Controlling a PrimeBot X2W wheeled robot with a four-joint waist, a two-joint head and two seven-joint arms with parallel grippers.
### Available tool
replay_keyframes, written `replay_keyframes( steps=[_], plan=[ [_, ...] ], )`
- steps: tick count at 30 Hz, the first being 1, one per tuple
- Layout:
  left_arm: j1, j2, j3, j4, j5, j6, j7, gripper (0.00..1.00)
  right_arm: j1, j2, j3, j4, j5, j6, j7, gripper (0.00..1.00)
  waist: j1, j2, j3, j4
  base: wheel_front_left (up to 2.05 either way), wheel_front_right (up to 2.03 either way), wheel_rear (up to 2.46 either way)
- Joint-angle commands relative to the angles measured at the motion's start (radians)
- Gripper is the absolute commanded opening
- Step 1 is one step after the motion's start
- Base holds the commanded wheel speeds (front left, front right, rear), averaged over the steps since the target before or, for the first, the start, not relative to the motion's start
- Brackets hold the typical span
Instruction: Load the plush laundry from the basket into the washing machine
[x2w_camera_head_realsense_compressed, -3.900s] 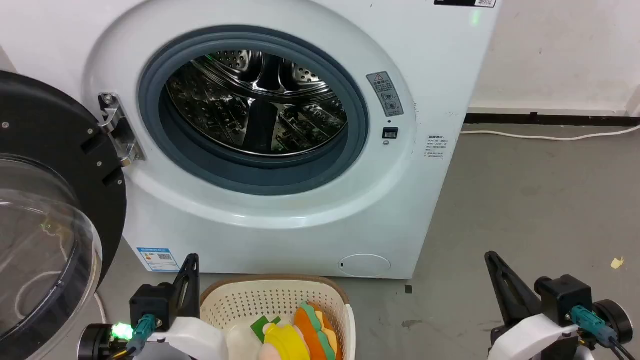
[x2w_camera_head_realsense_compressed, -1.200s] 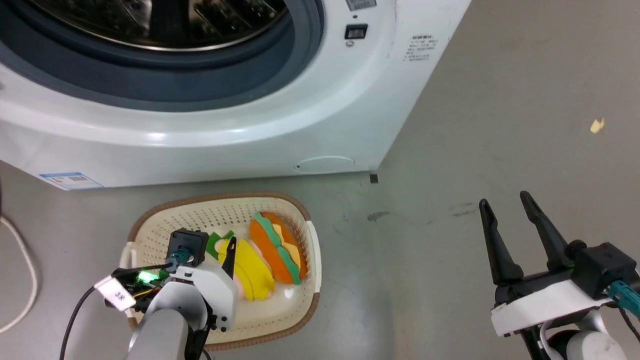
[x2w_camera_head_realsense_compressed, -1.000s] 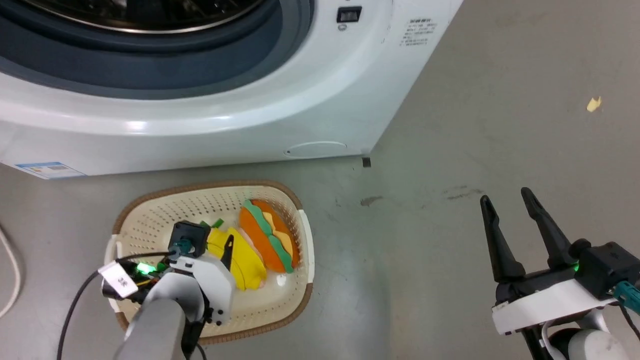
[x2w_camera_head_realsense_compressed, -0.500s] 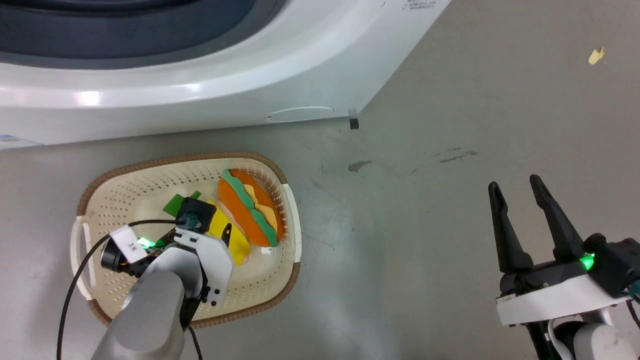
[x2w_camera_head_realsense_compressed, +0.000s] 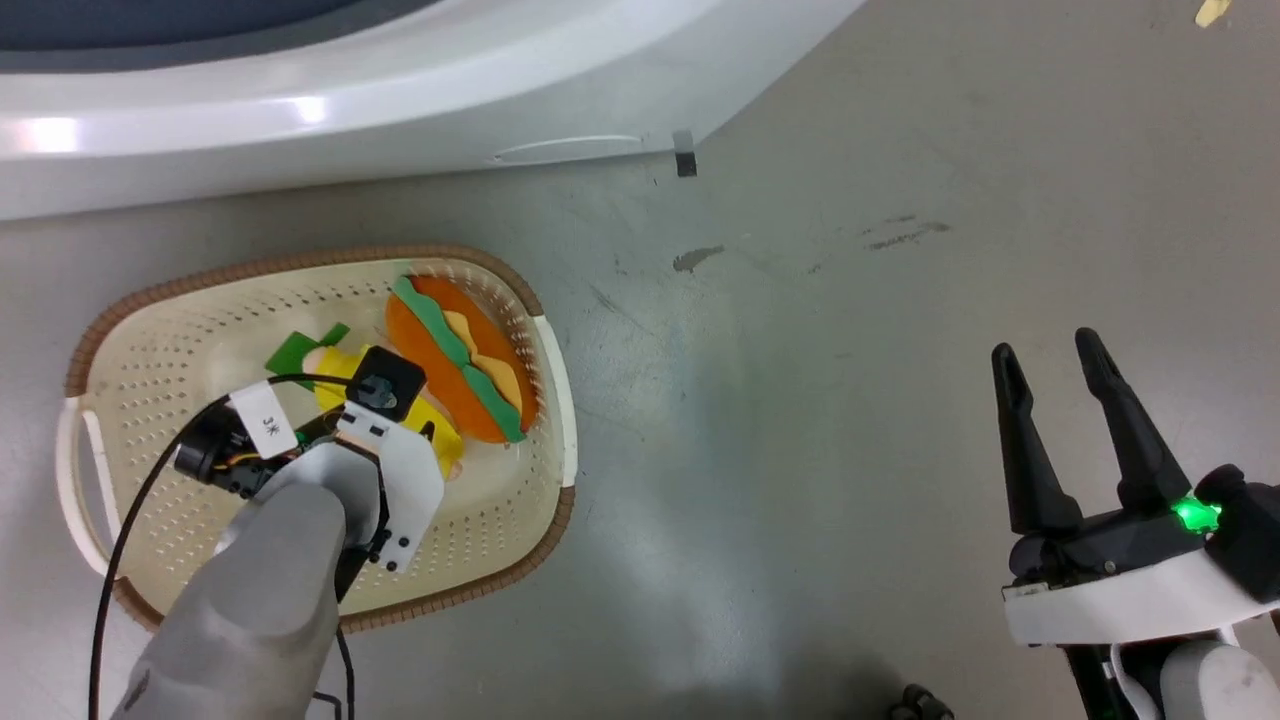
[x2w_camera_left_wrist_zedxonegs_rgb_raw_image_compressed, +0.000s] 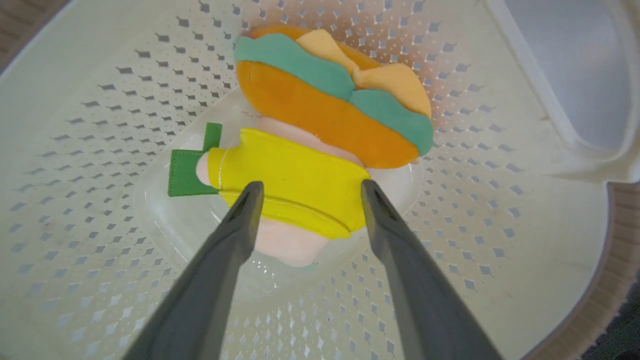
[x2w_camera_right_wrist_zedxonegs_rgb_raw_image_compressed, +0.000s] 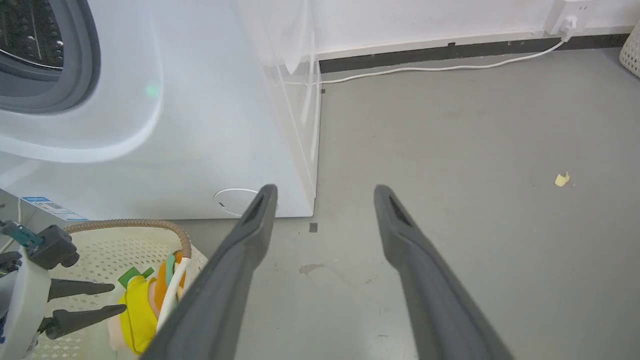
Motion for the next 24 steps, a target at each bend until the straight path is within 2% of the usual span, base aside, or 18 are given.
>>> replay_keyframes(
  steps=[1, 14, 20, 21, 22, 23, 24],
  plan=[
    [-0.042, 0.015, -0.023, 0.034, -0.013, -0.005, 0.003, 1.00, -0.020, 0.001, 0.000, -0.011, 0.013, -0.001, -0.010, 1.00, -0.0001, -0.0001, 0.029, -0.011, 0.00, 0.00, 0.00],
    [-0.170, 0.058, -0.111, 0.164, -0.025, -0.017, -0.005, 1.00, -0.037, 0.001, -0.003, -0.047, 0.034, -0.001, -0.035, 1.00, -0.0001, -0.0001, 0.146, -0.035, 0.00, 0.00, 0.00],
    [-0.226, 0.076, -0.146, 0.221, -0.035, 0.002, -0.061, 1.00, -0.055, 0.001, -0.005, -0.063, 0.043, -0.001, -0.048, 1.00, -0.0001, -0.0001, 0.196, -0.051, 0.00, 0.00, 0.00],
    [-0.234, 0.077, -0.151, 0.233, -0.039, 0.002, -0.064, 0.60, -0.058, 0.001, -0.004, -0.064, 0.045, -0.001, -0.050, 1.00, -0.0001, -0.0001, 0.203, -0.055, 0.00, 0.00, 0.00],
    [-0.239, 0.076, -0.157, 0.244, -0.043, -0.001, -0.064, 0.07, -0.062, 0.001, -0.003, -0.065, 0.048, -0.001, -0.052, 1.00, -0.0001, -0.0001, 0.210, -0.059, 0.00, 0.00, 0.00],
    [-0.245, 0.077, -0.165, 0.256, -0.045, -0.005, -0.063, 0.00, -0.066, 0.001, -0.002, -0.066, 0.051, -0.001, -0.054, 1.00, -0.0001, -0.0001, 0.216, -0.062, 0.00, 0.00, 0.00],
    [-0.252, 0.079, -0.174, 0.267, -0.047, -0.009, -0.062, 0.00, -0.070, 0.001, -0.001, -0.066, 0.054, -0.001, -0.056, 1.00, -0.0001, -0.0001, 0.221, -0.066, 0.00, 0.00, 0.00]
  ],
)
